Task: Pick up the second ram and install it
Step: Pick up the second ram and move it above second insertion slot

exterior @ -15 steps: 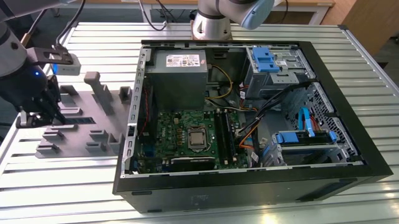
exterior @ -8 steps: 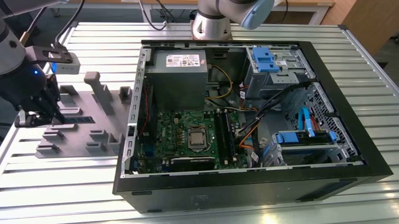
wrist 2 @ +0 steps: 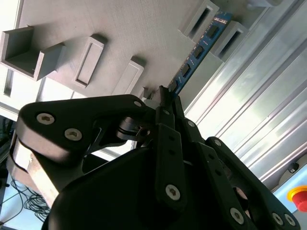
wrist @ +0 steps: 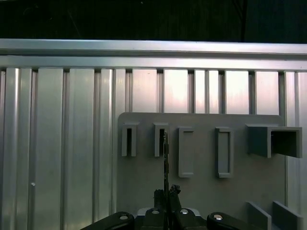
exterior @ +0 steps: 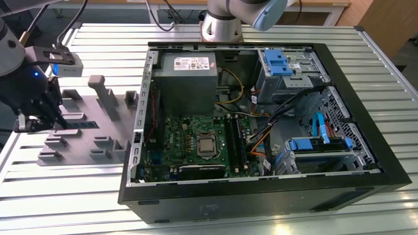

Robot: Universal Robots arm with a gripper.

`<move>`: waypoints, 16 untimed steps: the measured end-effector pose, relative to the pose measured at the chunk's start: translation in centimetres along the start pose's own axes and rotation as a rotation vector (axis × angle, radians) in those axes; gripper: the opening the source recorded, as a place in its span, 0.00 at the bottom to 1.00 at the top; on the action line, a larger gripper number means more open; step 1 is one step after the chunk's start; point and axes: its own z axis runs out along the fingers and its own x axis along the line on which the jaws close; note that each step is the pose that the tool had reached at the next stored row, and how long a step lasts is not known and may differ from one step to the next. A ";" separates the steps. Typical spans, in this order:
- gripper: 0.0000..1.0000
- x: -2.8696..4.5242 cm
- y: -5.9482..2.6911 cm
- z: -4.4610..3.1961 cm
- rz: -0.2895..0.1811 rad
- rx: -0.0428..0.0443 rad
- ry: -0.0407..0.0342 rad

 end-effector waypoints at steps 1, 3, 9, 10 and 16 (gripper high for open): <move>0.14 0.00 0.00 -0.03 0.000 0.0000 0.0001; 0.14 0.00 0.00 -0.09 0.000 0.0000 0.0000; 0.14 -0.01 0.01 -0.27 0.000 -0.0001 0.0001; 0.14 -0.01 0.01 -0.30 0.000 -0.0001 0.0001; 0.14 -0.02 0.01 -0.54 0.000 0.0000 0.0000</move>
